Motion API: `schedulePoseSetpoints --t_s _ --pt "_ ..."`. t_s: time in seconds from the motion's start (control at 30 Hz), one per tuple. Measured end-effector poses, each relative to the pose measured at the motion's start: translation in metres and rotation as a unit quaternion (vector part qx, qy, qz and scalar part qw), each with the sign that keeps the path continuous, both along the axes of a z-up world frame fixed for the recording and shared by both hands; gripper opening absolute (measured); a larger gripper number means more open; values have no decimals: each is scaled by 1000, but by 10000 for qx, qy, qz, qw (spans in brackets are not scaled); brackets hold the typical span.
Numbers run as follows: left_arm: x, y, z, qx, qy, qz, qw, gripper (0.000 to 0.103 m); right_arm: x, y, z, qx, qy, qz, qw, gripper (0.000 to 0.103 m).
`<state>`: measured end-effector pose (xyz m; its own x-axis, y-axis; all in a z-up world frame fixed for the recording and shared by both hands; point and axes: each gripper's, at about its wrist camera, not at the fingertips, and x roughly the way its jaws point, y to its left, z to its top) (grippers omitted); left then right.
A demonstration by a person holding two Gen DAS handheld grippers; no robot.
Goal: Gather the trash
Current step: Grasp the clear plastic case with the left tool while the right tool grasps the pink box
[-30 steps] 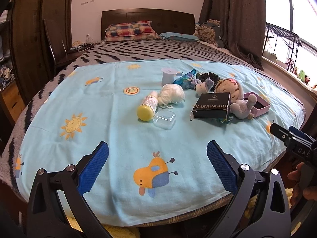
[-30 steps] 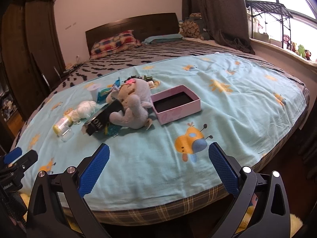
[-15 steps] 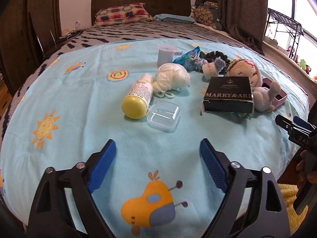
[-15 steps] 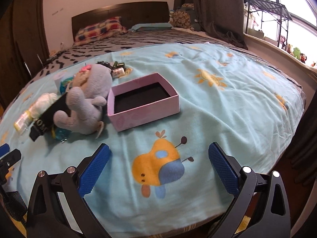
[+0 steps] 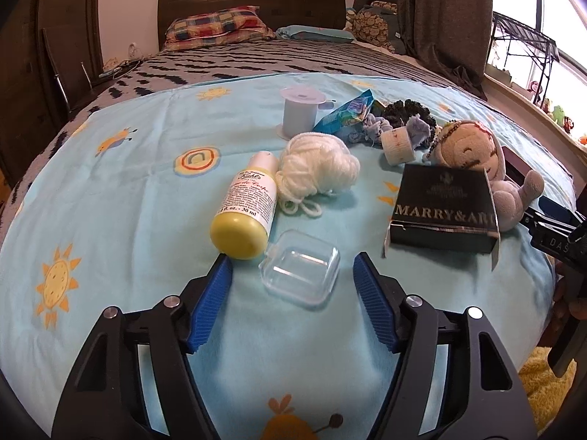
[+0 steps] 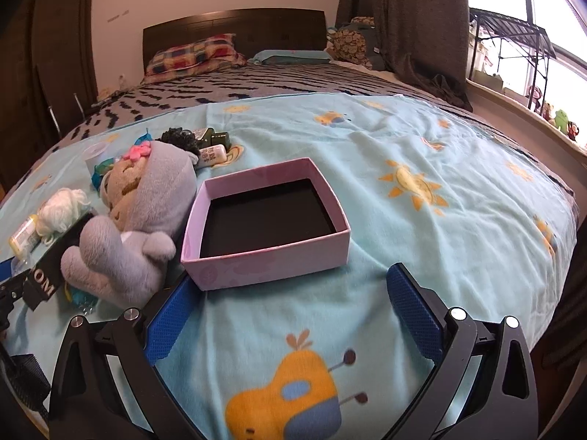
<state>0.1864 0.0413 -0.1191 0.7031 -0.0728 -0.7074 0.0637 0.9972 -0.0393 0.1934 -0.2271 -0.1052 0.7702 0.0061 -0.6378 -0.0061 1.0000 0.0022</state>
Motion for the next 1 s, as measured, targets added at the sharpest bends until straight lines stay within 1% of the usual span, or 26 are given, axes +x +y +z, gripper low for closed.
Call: schedulePoseSetpoints --t_s 0.27,0.33,0.37,0.43,0.47,0.5,0.53,0.57,0.6,0.77,1.0 --pt "9 -4 -1 -5 30 -57 10000 65 14 3 4 60 72 48 9999 100" --pt "10 -5 -1 15 31 -63 10000 65 17 1 4 151 84 83 9998 100" --pt "9 -5 -1 30 22 -66 10000 64 19 0 4 210 84 100 9997 100" --pt "9 -6 0 44 10 -85 10000 59 24 -3 4 334 111 120 9993 100" --pt "8 -5 0 49 2 -88 9999 55 25 -4 4 379 105 134 9991 100" --pt "7 -5 0 48 -6 -82 10000 49 25 -4 4 404 95 145 9990 98" --pt "6 -4 1 29 -17 -64 10000 46 26 -5 4 396 86 136 9991 93" --pt "6 -3 1 19 -22 -52 10000 41 26 -5 4 356 65 107 9993 89" --pt "5 -2 1 3 -29 -41 10000 40 25 -6 4 284 49 49 9996 79" --pt "-3 -2 2 71 -51 -74 9999 39 15 -5 4 153 -15 21 9999 79" --pt "-28 0 5 47 -79 -95 9999 39 -12 -14 8 176 -70 -96 9998 78"
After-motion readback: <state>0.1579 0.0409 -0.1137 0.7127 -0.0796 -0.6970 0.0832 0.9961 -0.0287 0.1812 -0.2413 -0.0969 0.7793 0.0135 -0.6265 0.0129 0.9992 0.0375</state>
